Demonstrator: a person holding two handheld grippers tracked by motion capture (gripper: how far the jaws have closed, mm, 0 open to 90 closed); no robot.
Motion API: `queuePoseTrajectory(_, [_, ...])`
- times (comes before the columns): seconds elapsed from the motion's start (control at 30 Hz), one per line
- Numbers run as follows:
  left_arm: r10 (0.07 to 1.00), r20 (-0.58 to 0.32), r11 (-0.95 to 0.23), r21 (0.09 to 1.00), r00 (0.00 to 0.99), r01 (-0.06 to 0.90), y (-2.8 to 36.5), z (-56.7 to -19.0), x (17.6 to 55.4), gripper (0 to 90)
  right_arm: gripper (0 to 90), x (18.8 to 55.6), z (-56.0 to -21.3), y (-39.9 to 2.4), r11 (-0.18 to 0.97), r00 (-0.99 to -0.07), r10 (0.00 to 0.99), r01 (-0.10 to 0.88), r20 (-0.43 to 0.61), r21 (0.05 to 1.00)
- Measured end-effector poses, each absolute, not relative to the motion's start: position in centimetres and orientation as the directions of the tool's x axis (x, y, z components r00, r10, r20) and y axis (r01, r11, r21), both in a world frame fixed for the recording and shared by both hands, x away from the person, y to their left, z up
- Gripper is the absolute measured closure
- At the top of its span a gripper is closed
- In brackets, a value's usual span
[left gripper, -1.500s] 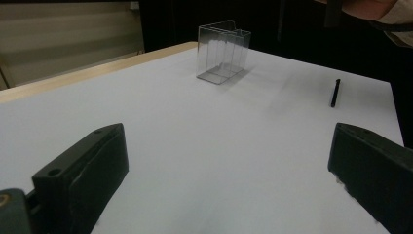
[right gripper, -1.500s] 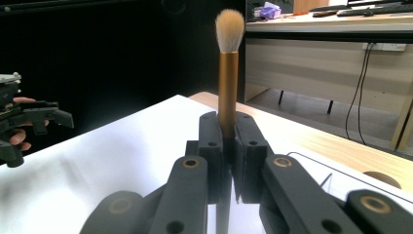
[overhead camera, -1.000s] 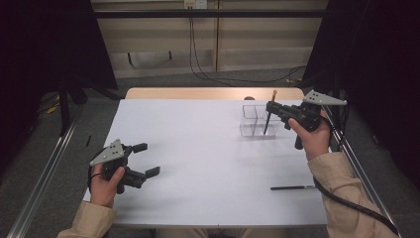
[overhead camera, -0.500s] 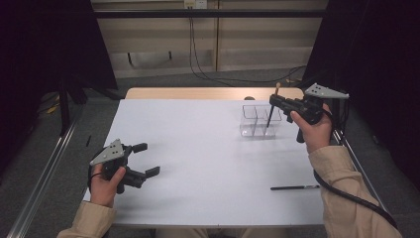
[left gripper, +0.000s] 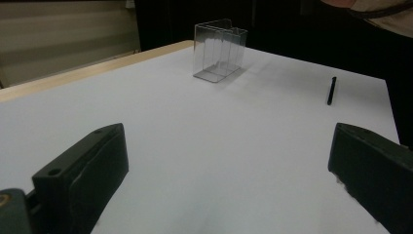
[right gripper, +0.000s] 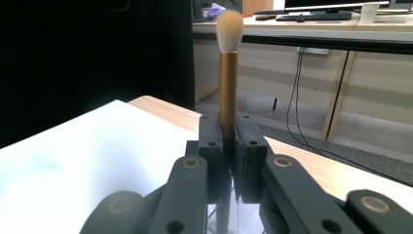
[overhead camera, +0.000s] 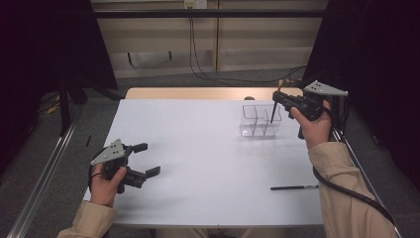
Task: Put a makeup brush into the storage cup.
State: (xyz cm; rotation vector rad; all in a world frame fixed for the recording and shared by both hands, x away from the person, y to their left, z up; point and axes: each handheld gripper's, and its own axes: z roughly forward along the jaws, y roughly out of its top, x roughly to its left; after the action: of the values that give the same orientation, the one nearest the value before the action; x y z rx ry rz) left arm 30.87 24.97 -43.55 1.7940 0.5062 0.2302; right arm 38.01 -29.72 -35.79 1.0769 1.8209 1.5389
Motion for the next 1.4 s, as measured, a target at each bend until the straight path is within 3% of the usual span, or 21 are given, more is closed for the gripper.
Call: queuePoseTrajectory(1.4, [0.448, -0.102, -0.209, 0.954, 0.888, 0.215, 25.0, -43.6, 30.9, 1.2, 84.0, 40.3, -37.5, -30.7, 0.014, -0.457, 0.885, 0.213, 0.087, 0.977])
